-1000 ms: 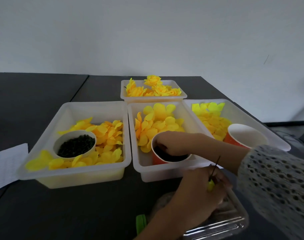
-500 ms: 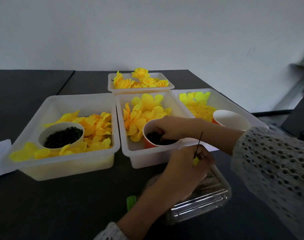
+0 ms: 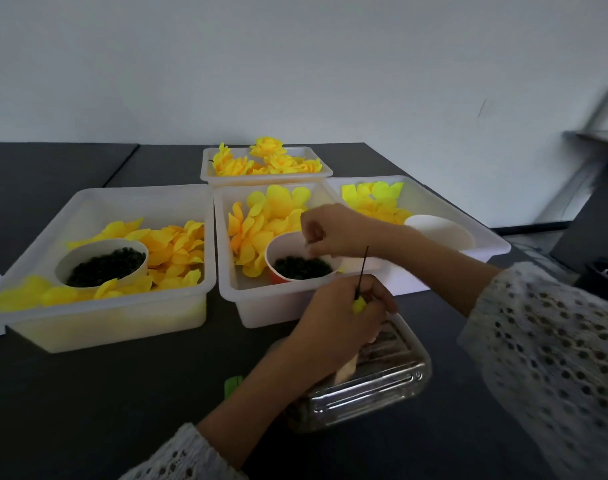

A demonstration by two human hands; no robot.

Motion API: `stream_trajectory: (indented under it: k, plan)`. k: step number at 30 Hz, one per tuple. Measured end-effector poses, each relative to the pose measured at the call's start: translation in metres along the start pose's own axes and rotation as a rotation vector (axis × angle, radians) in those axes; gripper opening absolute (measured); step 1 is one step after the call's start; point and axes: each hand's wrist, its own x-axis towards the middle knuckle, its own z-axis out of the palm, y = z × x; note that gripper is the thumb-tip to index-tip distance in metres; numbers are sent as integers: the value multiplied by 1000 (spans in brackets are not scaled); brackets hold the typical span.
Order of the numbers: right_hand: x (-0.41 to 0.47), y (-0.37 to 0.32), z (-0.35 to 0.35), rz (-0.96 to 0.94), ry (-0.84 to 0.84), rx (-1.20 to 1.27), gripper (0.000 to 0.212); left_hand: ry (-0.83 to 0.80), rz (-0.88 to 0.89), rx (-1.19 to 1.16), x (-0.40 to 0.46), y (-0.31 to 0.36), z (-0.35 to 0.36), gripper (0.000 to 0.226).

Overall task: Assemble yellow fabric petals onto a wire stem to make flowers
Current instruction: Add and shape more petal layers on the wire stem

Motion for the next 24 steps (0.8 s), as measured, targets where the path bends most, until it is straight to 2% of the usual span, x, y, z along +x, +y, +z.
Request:
stream_trajectory:
  k: [5, 9, 12, 15, 24]
  plan:
    - [-50, -11, -51, 36, 81, 524, 17, -5, -8, 55, 0, 0, 0, 30]
    - [-91, -17, -73, -4, -8, 763, 18, -7, 9, 58, 0, 0, 0, 30]
    - [-105, -24, -66, -14, -52, 724, 19, -14, 15, 55, 0, 1, -1, 30]
    - [-109, -29, -54, -11, -15, 625, 24, -20, 8, 49, 1, 0, 0, 31]
    - [-110, -34, -43, -43, 65, 614, 23, -27, 3, 43, 2, -2, 0, 35]
